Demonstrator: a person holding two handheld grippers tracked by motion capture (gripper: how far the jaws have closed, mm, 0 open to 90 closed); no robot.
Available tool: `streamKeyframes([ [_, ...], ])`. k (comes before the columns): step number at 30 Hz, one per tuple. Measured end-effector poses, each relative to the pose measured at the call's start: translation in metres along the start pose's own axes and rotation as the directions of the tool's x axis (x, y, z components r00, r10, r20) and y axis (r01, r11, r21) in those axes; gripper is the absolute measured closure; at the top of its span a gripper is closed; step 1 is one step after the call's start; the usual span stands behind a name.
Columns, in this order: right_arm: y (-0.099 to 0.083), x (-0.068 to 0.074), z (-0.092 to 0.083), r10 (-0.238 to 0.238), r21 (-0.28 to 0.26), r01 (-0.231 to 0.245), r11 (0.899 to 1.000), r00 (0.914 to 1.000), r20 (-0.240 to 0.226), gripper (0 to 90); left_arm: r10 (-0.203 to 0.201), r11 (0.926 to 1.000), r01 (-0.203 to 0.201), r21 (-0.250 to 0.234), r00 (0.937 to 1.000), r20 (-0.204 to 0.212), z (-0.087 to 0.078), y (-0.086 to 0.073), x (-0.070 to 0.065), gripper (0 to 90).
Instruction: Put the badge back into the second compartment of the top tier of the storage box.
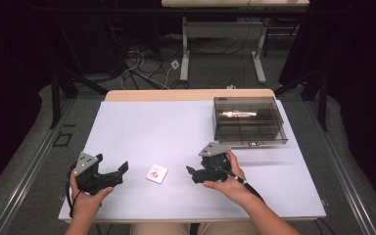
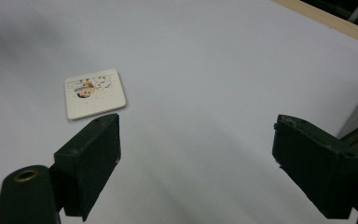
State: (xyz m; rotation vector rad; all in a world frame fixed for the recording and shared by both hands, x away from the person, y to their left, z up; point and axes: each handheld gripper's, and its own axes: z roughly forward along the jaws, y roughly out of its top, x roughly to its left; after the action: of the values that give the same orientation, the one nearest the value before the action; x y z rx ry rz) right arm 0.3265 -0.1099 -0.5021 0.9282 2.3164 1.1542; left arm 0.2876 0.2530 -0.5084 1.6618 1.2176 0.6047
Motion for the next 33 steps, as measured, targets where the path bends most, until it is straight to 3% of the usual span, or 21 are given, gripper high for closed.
streamKeyframes([
  [12, 0.008, 0.008, 0.014, -0.035, 0.013, 0.035, 0.999, 0.9993, -0.016, 15.1, 0.001, 1.0000, -0.001, 0.006, 1.0000, -0.001, 0.000, 0.000, 0.000, 0.4],
  [33, 0.018, 0.028, 0.047, -0.075, 0.041, 0.080, 0.996, 0.9917, -0.104, 15.3, -0.003, 0.9999, 0.003, 0.010, 1.0000, -0.001, 0.001, 0.000, 0.002, 0.5],
])
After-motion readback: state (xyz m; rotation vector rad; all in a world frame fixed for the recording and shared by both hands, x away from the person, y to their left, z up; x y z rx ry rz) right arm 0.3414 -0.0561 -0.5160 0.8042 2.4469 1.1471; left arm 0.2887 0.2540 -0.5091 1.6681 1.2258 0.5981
